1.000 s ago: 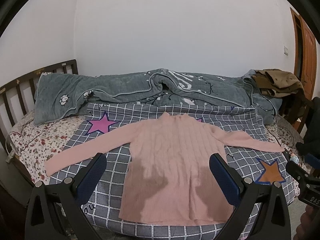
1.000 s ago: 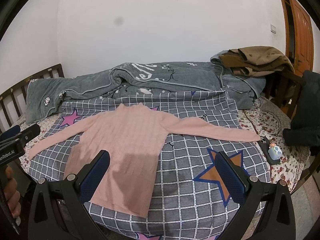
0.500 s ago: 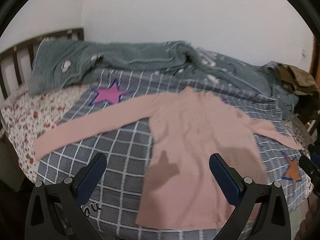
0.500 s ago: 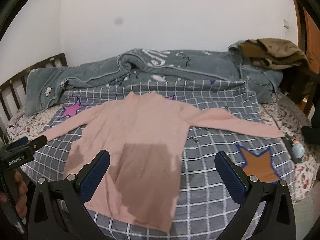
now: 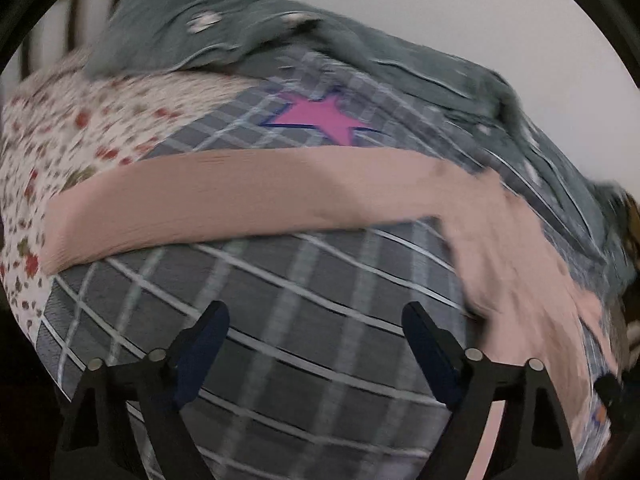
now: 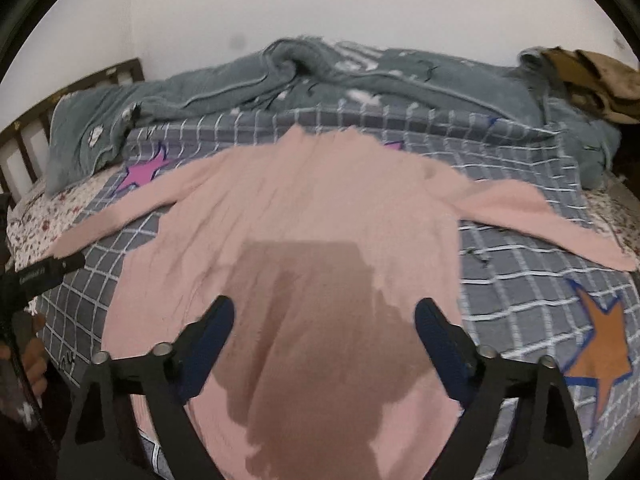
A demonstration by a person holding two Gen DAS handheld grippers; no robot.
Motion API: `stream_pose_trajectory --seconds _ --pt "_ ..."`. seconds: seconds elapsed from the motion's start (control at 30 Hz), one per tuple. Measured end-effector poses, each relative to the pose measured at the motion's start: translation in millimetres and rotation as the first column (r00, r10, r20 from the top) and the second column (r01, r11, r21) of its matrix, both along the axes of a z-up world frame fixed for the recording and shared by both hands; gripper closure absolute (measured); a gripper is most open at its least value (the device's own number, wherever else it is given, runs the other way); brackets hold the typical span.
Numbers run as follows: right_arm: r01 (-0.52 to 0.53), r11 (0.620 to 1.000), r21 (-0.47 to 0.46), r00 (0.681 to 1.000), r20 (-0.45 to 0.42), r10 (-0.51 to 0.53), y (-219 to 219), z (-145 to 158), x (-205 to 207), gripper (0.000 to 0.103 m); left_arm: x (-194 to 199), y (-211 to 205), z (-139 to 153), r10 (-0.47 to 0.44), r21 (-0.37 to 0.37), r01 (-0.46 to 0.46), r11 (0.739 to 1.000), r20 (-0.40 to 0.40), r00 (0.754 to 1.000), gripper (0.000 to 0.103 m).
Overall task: Fold small clothes
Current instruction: 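Grasp the sweater sleeve cuff with the left gripper and lift it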
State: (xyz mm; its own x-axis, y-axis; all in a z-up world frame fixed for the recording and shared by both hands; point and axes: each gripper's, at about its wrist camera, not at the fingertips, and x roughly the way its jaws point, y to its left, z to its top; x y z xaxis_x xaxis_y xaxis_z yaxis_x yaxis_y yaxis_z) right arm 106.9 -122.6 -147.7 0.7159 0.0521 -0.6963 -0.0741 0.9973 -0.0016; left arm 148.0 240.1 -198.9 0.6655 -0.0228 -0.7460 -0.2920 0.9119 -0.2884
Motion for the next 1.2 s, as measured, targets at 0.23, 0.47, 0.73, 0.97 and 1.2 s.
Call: stream_pose_trajectory --seconds 0.23,0.47,0.73,0.97,1.2 --pt "-0.081 0.996 0.024 0.995 -0.064 0.082 22 -17 16 0.027 -9 75 -15 0.189 -0.116 -0.183 0.976 0.039 0.981 0.018" --pt "-0.087 0.996 0.006 0.993 -0.078 0.087 24 -23 18 0.028 -12 114 -24 0.317 -0.204 -0.305 0.930 0.032 0.948 0.037" --pt "-0.045 0.999 0.002 0.997 -0.056 0.045 -3 -19 24 0.028 -1 132 -15 0.454 -0.088 -0.452 0.887 -0.002 0.891 0.096" --pt "-0.015 0.999 0.041 1.000 -0.007 0.015 -43 -11 31 0.028 23 84 52 0.377 0.013 -0.381 0.924 0.113 0.919 0.096" --pt "0.009 1.000 0.005 0.998 0.059 -0.009 -96 -3 27 0.027 84 -32 119 0.162 0.107 -0.184 0.977 0.181 0.970 0.096"
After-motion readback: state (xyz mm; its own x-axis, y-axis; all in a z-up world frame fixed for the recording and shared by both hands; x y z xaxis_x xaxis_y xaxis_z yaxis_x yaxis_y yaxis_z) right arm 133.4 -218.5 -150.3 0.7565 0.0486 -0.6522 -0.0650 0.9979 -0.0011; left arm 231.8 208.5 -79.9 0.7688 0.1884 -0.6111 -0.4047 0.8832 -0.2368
